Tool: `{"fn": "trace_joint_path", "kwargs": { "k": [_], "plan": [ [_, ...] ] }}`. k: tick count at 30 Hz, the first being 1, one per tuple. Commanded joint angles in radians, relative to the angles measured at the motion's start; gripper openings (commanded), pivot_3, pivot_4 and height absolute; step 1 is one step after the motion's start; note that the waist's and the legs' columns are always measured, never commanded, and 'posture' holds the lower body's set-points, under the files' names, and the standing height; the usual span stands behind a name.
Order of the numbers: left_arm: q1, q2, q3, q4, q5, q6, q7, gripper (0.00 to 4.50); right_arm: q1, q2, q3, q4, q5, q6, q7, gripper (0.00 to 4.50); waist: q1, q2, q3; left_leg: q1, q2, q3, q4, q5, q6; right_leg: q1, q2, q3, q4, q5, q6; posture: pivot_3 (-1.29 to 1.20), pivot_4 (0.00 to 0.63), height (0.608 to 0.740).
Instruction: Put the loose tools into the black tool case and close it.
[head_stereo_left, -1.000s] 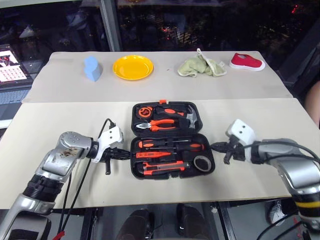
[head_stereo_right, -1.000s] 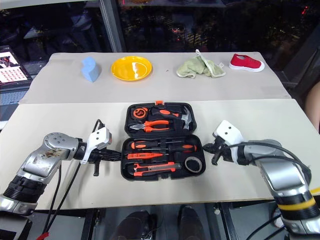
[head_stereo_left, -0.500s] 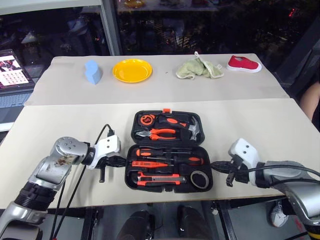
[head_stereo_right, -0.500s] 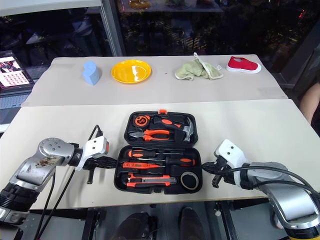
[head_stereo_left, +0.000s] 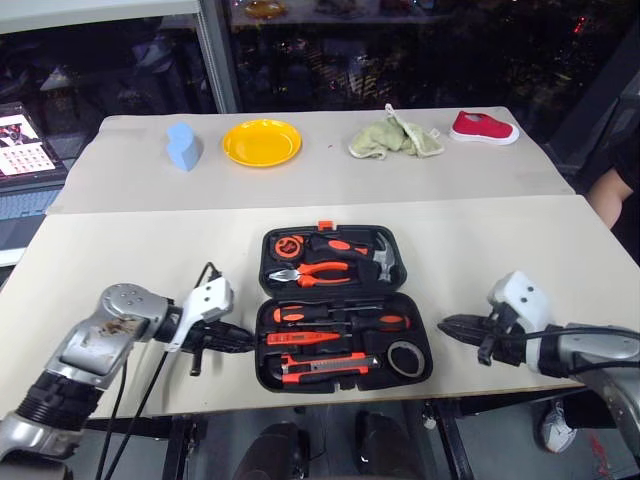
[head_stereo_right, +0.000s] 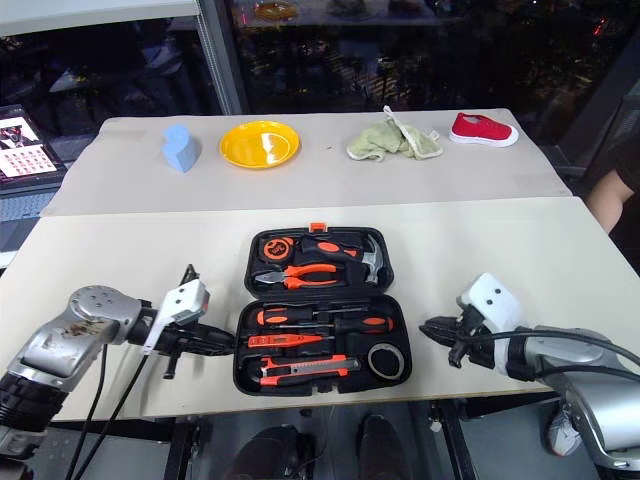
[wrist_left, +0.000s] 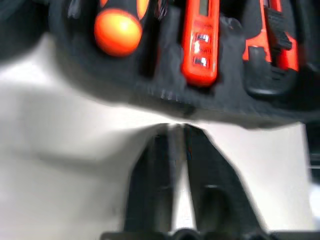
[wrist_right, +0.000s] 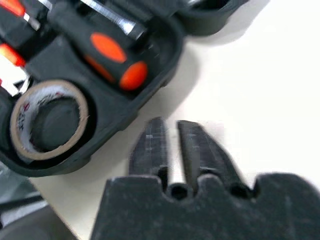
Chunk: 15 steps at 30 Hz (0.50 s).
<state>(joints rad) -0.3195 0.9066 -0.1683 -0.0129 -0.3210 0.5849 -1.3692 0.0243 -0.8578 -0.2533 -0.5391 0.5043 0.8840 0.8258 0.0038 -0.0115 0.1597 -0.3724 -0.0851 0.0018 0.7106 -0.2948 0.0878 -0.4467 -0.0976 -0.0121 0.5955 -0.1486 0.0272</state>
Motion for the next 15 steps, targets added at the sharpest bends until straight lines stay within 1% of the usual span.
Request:
{"fn": "trace_joint_path", "kwargs": {
  "k": [1, 4, 6, 7, 8, 9, 10, 12, 13, 14, 15],
  "plan": [
    [-0.185, -0.014, 0.108, 0.182, -0.081, 0.235, 0.053, 2.15, -0.126, 0.033, -0.058, 0.03, 0.114, 0.103, -0.039, 2.14, 0.003, -0.004, 0.003, 0.001, 0.001, -0.001, 0.001, 0.001, 0.0, 0.002, 0.002, -0.001, 0.0, -0.002, 0.003, 0.0, 0.15, 0.74],
    [-0.345, -0.093, 0.142, 0.314, -0.104, 0.406, 0.161, 3.35, -0.253, 0.077, -0.038, 0.095, 0.171, 0.193, -0.089, 3.25, 0.009, -0.008, 0.005, 0.004, 0.006, -0.002, 0.002, 0.003, 0.001, 0.007, 0.007, -0.003, -0.001, -0.002, 0.004, 0.0, 0.15, 0.74],
    [-0.402, -0.13, 0.163, 0.359, -0.117, 0.478, 0.204, 3.84, -0.332, 0.104, -0.015, 0.141, 0.179, 0.233, -0.125, 3.79, 0.009, -0.008, 0.005, 0.004, 0.005, -0.002, 0.002, 0.002, 0.002, 0.007, 0.007, -0.003, -0.001, -0.002, 0.003, 0.0, 0.15, 0.74],
    [-0.423, -0.147, 0.174, 0.374, -0.126, 0.511, 0.22, 3.95, -0.374, 0.118, 0.002, 0.17, 0.175, 0.251, -0.145, 4.24, 0.008, -0.008, 0.005, 0.004, 0.004, -0.001, 0.003, 0.002, 0.002, 0.006, 0.006, -0.002, 0.0, -0.001, 0.002, 0.0, 0.15, 0.74],
    [-0.436, -0.162, 0.179, 0.374, -0.134, 0.535, 0.231, 3.95, -0.418, 0.133, 0.02, 0.204, 0.169, 0.27, -0.163, 4.45, 0.006, -0.008, 0.005, 0.003, 0.003, -0.001, 0.002, 0.002, 0.002, 0.004, 0.006, -0.001, 0.0, 0.003, -0.004, 0.0, 0.15, 0.74],
    [-0.443, -0.174, 0.181, 0.371, -0.143, 0.553, 0.241, 3.95, -0.453, 0.144, 0.034, 0.234, 0.168, 0.289, -0.176, 4.45, 0.002, -0.008, 0.005, 0.002, 0.0, -0.001, 0.002, 0.005, -0.003, 0.003, 0.004, -0.001, 0.0, 0.003, -0.004, 0.0, 0.15, 0.74],
    [-0.446, -0.182, 0.174, 0.364, -0.146, 0.565, 0.247, 3.95, -0.484, 0.155, 0.05, 0.265, 0.166, 0.304, -0.182, 4.45, -0.001, -0.008, 0.005, 0.001, 0.0, 0.0, 0.002, 0.004, -0.004, 0.001, 0.004, 0.0, 0.001, 0.003, -0.004, 0.0, 0.15, 0.74],
    [-0.446, -0.198, 0.158, 0.352, -0.144, 0.57, 0.263, 3.95, -0.534, 0.175, 0.076, 0.323, 0.16, 0.322, -0.193, 4.45, -0.002, -0.009, 0.004, -0.009, -0.003, 0.0, 0.001, 0.004, -0.004, -0.01, 0.002, 0.0, 0.002, 0.003, -0.004, 0.0, 0.15, 0.74],
    [-0.447, -0.205, 0.153, 0.35, -0.142, 0.568, 0.272, 3.95, -0.553, 0.184, 0.088, 0.349, 0.154, 0.324, -0.198, 4.45, -0.004, -0.009, 0.004, -0.015, -0.003, -0.001, 0.001, 0.004, -0.004, -0.017, 0.002, 0.0, 0.008, 0.004, -0.005, 0.0, 0.15, 0.74],
    [-0.451, -0.213, 0.15, 0.355, -0.14, 0.565, 0.281, 3.95, -0.571, 0.191, 0.102, 0.377, 0.146, 0.323, -0.201, 4.45, -0.004, -0.009, 0.004, -0.018, -0.004, -0.001, 0.003, 0.004, -0.005, -0.022, 0.002, -0.001, 0.014, 0.003, -0.005, 0.0, 0.15, 0.74],
    [-0.454, -0.219, 0.148, 0.359, -0.14, 0.564, 0.288, 3.95, -0.585, 0.197, 0.113, 0.401, 0.139, 0.322, -0.202, 4.45, -0.005, -0.009, 0.004, -0.019, -0.005, -0.001, 0.002, 0.005, -0.005, -0.024, 0.001, -0.001, 0.014, 0.003, -0.005, 0.0, 0.15, 0.74]
  ]
}}
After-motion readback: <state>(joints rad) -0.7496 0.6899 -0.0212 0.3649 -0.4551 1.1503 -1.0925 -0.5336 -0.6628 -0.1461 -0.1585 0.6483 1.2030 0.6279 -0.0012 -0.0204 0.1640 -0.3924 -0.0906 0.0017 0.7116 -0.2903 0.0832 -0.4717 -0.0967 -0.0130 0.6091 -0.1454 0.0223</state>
